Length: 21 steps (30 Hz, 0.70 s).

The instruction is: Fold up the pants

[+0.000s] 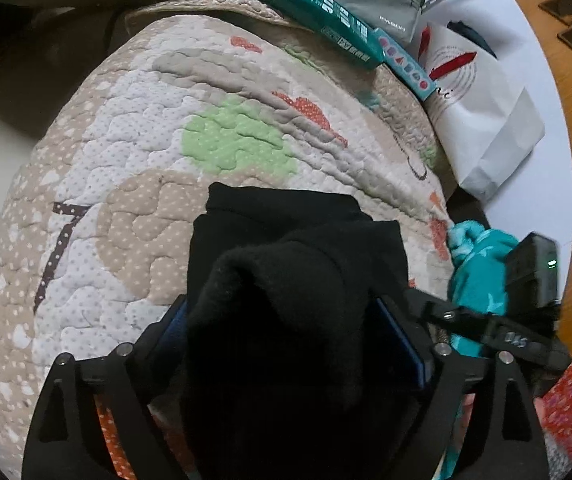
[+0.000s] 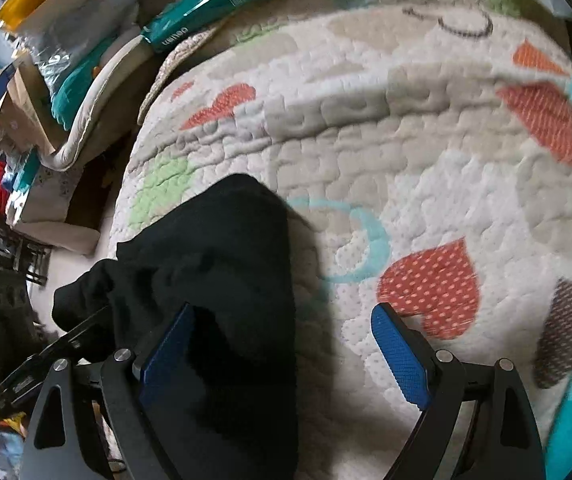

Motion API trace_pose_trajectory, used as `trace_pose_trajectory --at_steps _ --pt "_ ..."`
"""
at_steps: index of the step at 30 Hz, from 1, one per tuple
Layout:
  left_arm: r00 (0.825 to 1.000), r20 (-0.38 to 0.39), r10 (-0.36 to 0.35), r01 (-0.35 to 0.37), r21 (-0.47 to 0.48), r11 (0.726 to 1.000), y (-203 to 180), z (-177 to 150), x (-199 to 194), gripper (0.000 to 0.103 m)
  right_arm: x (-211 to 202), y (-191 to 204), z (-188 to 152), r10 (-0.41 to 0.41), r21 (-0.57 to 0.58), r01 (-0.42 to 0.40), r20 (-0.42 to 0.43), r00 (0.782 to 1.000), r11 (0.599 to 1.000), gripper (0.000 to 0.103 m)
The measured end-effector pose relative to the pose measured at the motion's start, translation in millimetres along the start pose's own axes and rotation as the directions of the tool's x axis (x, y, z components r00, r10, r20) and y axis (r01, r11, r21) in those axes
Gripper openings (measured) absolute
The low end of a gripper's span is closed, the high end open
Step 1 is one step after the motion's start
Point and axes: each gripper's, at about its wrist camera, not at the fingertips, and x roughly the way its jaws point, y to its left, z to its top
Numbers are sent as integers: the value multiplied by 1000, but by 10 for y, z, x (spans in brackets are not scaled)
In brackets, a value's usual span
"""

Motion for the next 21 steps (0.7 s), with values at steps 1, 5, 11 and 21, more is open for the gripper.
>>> trace_pose_trajectory --at_steps 1,5,11,21 --pt "1000 3 -1 1 -1 1000 -1 -7 -3 89 44 -10 -8 12 11 -12 -5 1000 1000 93" --pt "1000 7 -1 1 -6 1000 -35 -22 18 92 180 -14 -41 78 59 -78 -3 997 995 96" --pt "996 -44 76 -73 65 995 -145 -31 43 48 229 146 -109 124 6 -124 9 992 992 74" --pt "999 -44 -2 2 -7 1000 -159 137 -108 37 -198 643 -112 123 -172 -105 96 988 980 30"
